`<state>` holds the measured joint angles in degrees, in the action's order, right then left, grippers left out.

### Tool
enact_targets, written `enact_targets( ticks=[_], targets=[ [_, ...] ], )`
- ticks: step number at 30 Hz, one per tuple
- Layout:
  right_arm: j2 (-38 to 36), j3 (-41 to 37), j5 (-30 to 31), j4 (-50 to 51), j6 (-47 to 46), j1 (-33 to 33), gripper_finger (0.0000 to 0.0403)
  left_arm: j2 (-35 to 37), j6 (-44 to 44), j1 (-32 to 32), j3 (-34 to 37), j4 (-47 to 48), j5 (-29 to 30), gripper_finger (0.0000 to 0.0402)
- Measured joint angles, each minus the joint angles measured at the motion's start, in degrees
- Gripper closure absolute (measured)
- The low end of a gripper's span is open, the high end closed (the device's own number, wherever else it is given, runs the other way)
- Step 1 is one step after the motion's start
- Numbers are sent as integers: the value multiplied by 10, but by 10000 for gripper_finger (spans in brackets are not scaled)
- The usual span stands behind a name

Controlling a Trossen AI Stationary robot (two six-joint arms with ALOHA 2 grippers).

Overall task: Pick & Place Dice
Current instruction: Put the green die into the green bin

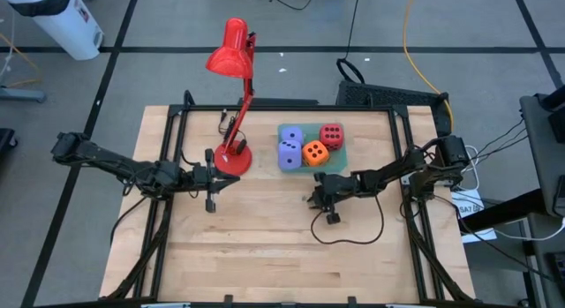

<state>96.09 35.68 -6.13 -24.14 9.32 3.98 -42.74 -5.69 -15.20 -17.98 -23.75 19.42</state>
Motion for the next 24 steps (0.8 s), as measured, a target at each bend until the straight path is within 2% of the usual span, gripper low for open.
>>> enact_targets(
  ticks=[3,8,17,24],
  targets=[
    [0,0,24,-23,18,6,294,0,0,0,0,0,0,376],
    [0,0,137,-48,49,19,270,0,0,0,0,0,0,376],
    [0,0,121,-57,18,13,219,0,1,0,0,0,0,376],
    [10,0,123,-59,2,17,211,0,2,0,0,0,0,376]
  ],
)
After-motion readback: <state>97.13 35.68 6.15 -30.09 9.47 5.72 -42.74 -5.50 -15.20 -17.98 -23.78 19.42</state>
